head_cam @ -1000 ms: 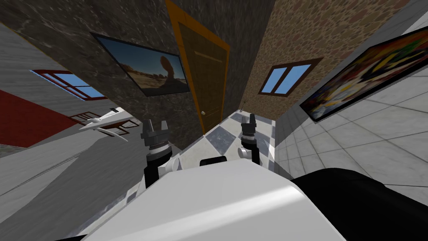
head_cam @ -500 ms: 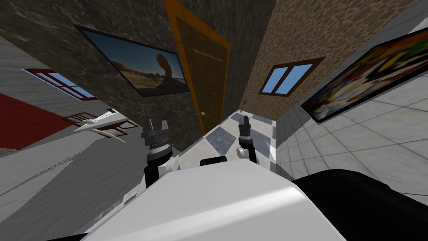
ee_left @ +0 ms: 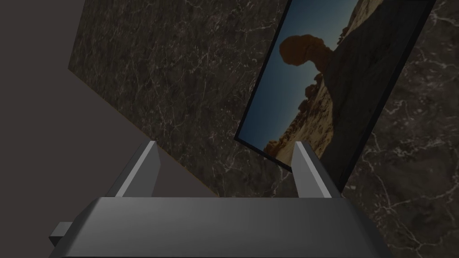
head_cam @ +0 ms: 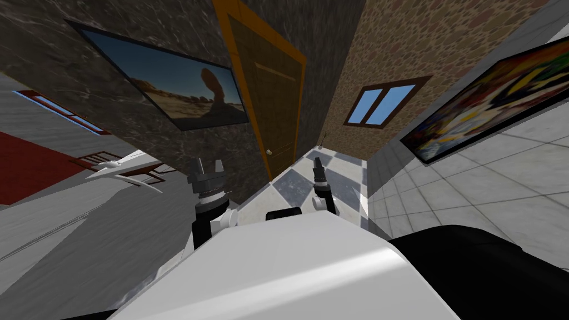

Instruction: Pull the door open

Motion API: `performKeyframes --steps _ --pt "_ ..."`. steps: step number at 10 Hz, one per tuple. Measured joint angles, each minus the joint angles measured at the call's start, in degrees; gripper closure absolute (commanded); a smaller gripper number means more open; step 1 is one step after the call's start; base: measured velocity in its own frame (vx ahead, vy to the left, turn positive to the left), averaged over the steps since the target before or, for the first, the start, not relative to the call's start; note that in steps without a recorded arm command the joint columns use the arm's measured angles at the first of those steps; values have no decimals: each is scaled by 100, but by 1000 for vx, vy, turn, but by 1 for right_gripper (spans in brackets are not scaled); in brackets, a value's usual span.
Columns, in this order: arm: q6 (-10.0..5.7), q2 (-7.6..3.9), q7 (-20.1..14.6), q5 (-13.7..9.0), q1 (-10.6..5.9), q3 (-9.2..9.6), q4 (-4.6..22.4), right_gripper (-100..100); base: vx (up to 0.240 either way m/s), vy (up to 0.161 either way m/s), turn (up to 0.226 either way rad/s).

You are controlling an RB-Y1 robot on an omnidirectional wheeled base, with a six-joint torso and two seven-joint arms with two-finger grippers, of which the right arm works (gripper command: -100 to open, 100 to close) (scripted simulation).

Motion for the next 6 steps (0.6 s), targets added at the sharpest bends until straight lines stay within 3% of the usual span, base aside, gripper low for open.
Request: performKeyframes --steps 6 --pt "-137 -127 551 422 -239 142 745 -100 93 8 -22"
